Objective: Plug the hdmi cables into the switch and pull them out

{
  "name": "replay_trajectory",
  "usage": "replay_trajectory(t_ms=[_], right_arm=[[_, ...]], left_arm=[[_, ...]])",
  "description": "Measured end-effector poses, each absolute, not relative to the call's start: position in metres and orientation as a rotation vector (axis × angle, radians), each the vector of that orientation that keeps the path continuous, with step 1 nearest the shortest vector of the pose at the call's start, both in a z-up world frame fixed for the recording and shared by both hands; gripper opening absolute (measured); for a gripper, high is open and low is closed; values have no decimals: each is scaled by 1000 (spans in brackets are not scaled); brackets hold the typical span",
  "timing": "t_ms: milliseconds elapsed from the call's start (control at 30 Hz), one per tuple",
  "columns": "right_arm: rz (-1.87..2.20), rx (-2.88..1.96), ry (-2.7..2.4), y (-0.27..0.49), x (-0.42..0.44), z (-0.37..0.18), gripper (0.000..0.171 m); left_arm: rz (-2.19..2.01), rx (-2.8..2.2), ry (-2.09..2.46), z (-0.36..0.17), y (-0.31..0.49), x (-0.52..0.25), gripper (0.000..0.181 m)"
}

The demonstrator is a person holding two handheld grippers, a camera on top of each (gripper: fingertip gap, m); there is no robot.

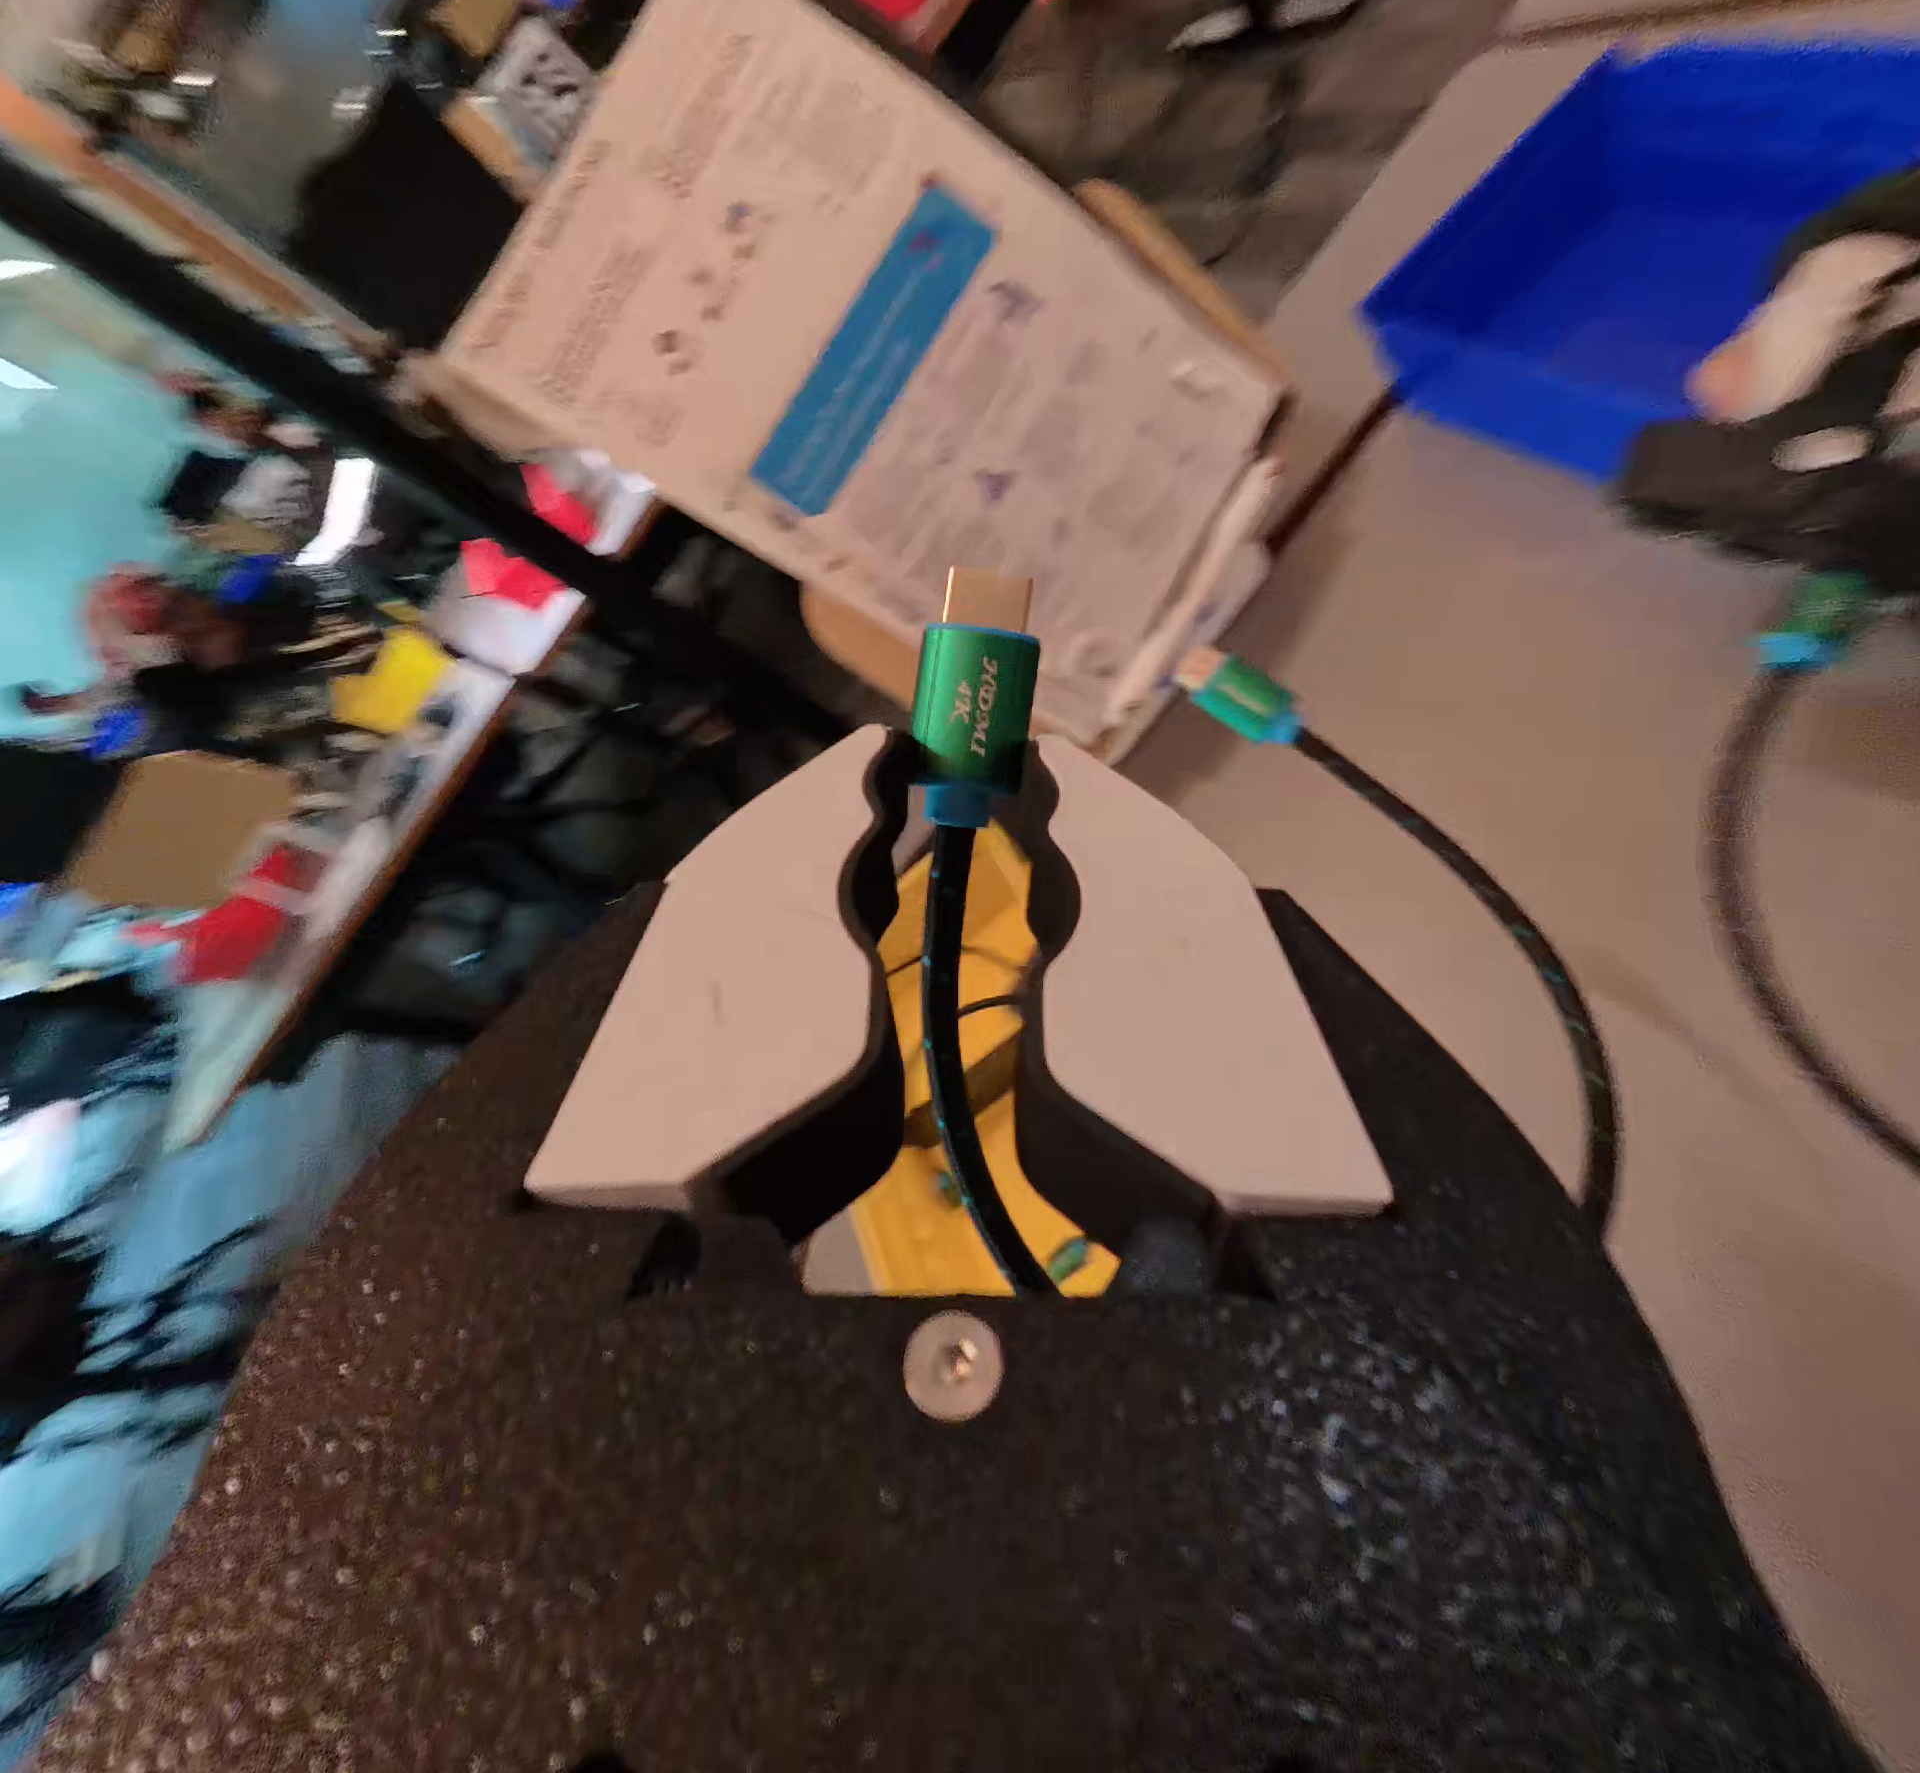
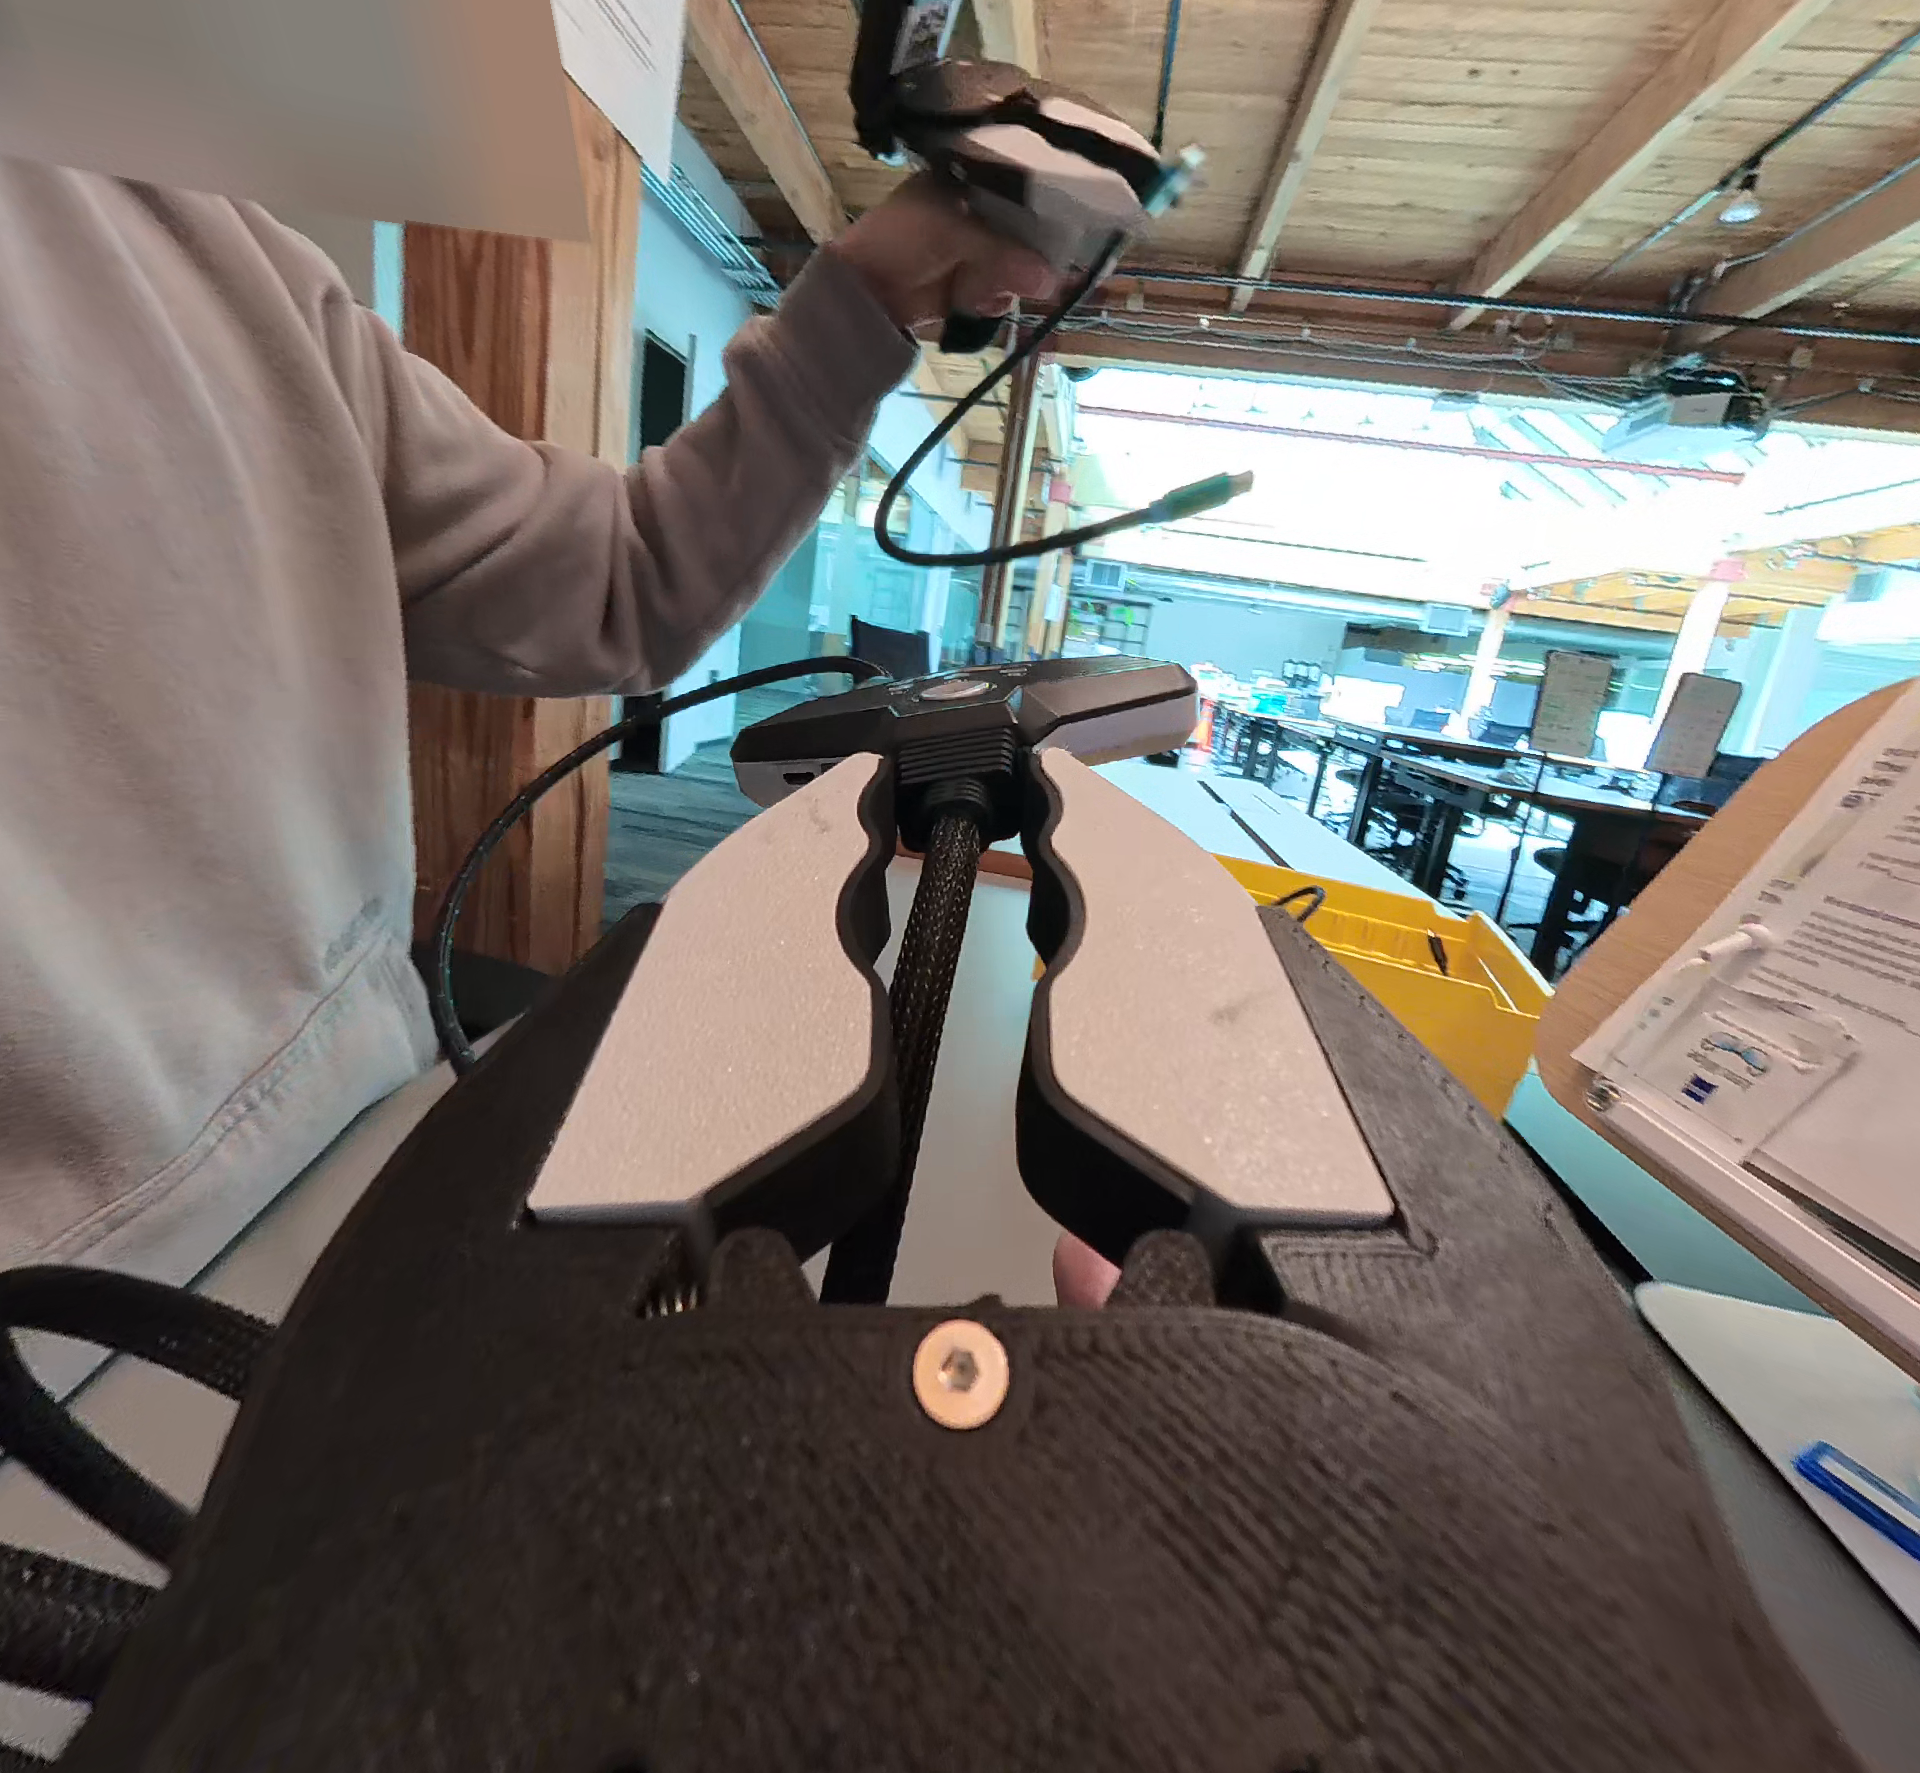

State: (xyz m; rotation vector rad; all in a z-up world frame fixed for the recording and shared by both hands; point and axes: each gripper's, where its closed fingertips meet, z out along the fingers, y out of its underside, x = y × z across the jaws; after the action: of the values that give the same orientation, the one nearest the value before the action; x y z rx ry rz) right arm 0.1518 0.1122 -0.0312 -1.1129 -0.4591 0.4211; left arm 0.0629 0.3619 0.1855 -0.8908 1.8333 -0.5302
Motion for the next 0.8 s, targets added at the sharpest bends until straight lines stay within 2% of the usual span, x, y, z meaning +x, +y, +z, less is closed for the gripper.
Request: replay_trajectory(t_ms=[33, 300, 533, 800], right_arm=[[412, -1118, -451, 113, 153, -31, 23], [302, -1197, -386, 123, 165, -38, 22], [370, -1216, -438, 131, 146, -41, 22], [548, -1157, -440, 144, 125, -40, 22]], left_arm=[[-604, -897, 1876, 180, 354, 61, 21], [-868, -949, 2225, 89, 304, 59, 21], [-693, -952, 2454, 5, 272, 76, 21], [-498, -894, 2545, -33, 246, 93, 21]])
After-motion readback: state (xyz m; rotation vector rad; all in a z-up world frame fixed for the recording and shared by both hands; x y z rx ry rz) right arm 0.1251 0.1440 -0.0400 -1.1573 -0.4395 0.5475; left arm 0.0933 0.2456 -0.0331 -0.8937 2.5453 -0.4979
